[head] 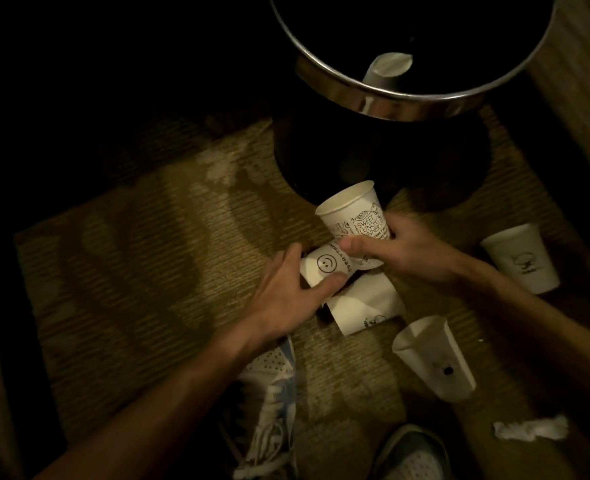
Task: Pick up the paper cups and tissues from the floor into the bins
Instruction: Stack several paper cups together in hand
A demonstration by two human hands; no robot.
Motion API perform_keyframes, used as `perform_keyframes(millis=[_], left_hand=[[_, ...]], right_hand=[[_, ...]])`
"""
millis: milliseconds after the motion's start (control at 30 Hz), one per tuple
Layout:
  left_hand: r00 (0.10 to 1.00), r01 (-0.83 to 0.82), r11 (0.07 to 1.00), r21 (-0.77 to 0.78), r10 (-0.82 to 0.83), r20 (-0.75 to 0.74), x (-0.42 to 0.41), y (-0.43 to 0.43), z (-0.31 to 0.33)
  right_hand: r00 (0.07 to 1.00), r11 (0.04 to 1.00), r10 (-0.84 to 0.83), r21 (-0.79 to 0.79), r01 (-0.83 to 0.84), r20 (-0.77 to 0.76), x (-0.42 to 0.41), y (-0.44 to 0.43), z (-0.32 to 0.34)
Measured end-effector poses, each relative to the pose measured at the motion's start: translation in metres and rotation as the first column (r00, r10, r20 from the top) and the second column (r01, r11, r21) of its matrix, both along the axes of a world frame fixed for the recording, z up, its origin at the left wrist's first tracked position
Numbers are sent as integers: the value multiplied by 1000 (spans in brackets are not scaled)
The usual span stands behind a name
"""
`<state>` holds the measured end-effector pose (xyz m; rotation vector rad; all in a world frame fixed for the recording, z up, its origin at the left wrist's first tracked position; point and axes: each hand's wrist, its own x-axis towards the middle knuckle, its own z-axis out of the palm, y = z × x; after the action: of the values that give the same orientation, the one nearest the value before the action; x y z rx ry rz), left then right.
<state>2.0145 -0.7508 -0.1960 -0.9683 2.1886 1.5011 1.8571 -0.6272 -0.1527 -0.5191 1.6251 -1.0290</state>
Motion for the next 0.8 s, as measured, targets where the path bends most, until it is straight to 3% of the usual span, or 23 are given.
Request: perform_keyframes(millis=[100, 233, 333, 433, 567, 633, 700, 800], left_hand=[[1000, 14, 997, -81, -14, -9, 0, 3, -6], [993, -119, 992, 52, 120, -6, 1, -3, -6], [907, -419, 878, 232, 416, 67, 6, 2, -3], [828, -539, 738, 406, 552, 97, 8, 12, 2], [880, -465, 616, 636, 398, 257, 6, 22, 19], [864, -494, 530, 689, 387, 322, 7, 30, 25], [856, -497, 481, 722, 406, 319, 6, 36, 29], [883, -429, 492, 758, 404, 237, -2, 40, 42]], right_hand=[[999, 999, -34, -8, 34, 24, -5, 10, 1], [993, 993, -118, 12, 118, 21, -4, 27, 3], [989, 988, -146, 65, 143, 39, 3, 45, 3], [981, 983, -165, 99, 156, 100, 9, 62, 4], [973, 983, -174, 90, 162, 149, 14, 67, 5], [959, 979, -201, 76, 190, 198, 21, 66, 3], [940, 969, -247, 51, 242, 235, 25, 65, 2], [927, 942, -335, 40, 333, 168, 18, 69, 9]])
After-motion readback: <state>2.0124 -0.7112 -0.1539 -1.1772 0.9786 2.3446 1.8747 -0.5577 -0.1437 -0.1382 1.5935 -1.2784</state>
